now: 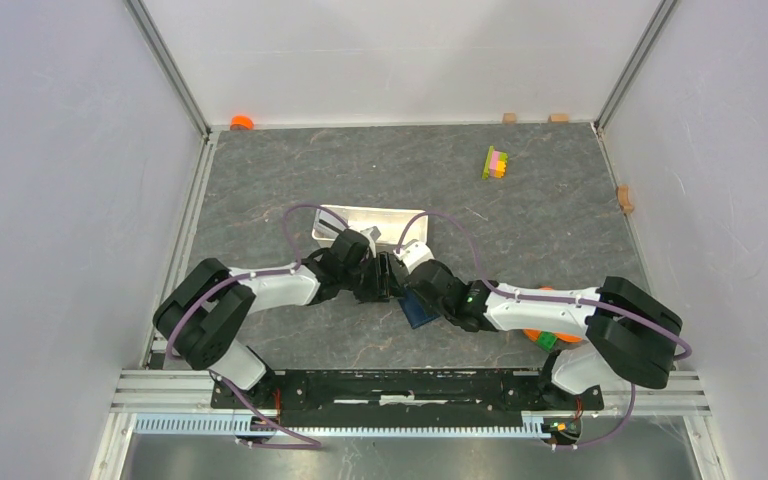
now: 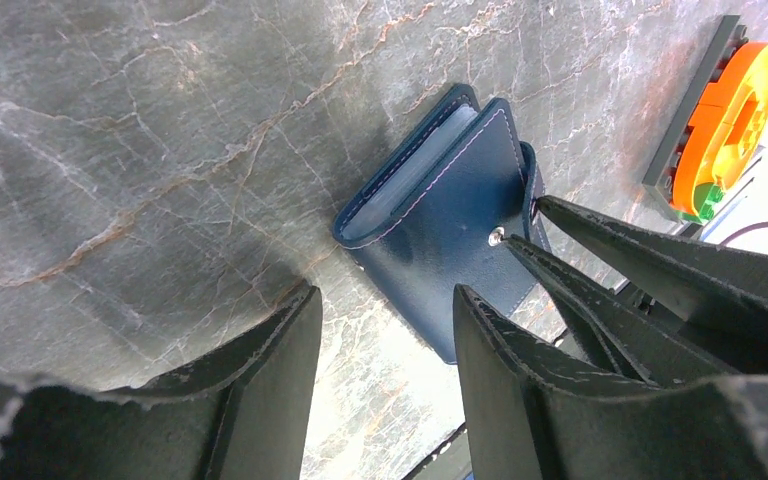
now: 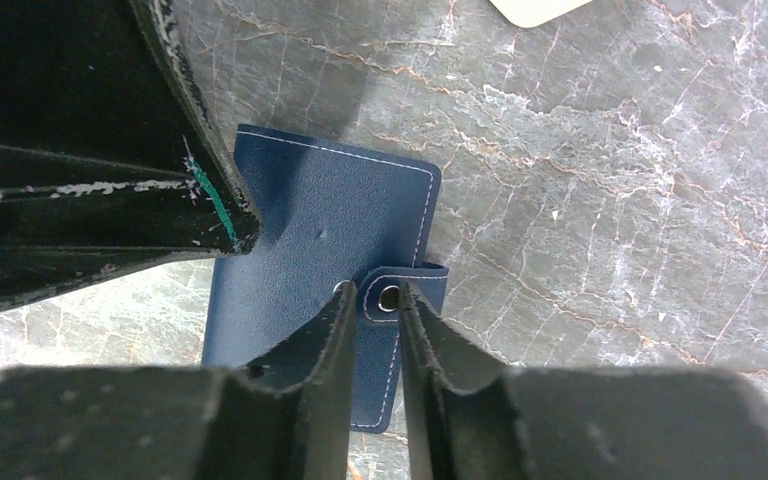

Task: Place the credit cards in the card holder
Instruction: Close the card holder at the center of the board.

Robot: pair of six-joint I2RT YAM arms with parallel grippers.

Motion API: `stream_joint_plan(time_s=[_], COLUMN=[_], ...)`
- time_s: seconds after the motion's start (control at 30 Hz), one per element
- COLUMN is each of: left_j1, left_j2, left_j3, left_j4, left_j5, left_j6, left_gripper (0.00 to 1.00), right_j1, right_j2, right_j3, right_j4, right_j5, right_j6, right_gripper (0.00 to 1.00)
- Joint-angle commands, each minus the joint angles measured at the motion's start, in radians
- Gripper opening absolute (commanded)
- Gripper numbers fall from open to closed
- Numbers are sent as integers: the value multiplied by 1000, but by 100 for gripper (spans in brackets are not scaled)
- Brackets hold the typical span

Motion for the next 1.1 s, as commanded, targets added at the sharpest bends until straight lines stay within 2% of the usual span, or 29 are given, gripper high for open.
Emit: stream_joint_plan(time_s=[0.0, 0.23, 0.5, 0.83, 1.07], left_j1=[2, 2, 1, -1, -1], left_j2=[17, 45, 87, 130, 132], left_j3=[31, 52, 75, 101, 107], left_j4=[-5, -9, -22, -46, -58], left_j5=[6, 19, 21, 22, 12], left_j6=[7, 16, 27, 34, 40], left_gripper=[58, 57, 57, 56, 54], right_j1=[5, 5, -17, -102, -105], right_j2=[-3, -23, -41, -82, -81], right_j3=[44, 44, 30, -36, -53], right_j4=[4, 2, 13, 90, 89], right_j5=[34, 26, -42, -244, -282], right_j6=[-13, -21, -27, 8, 14], right_gripper=[23, 0, 0, 0, 0])
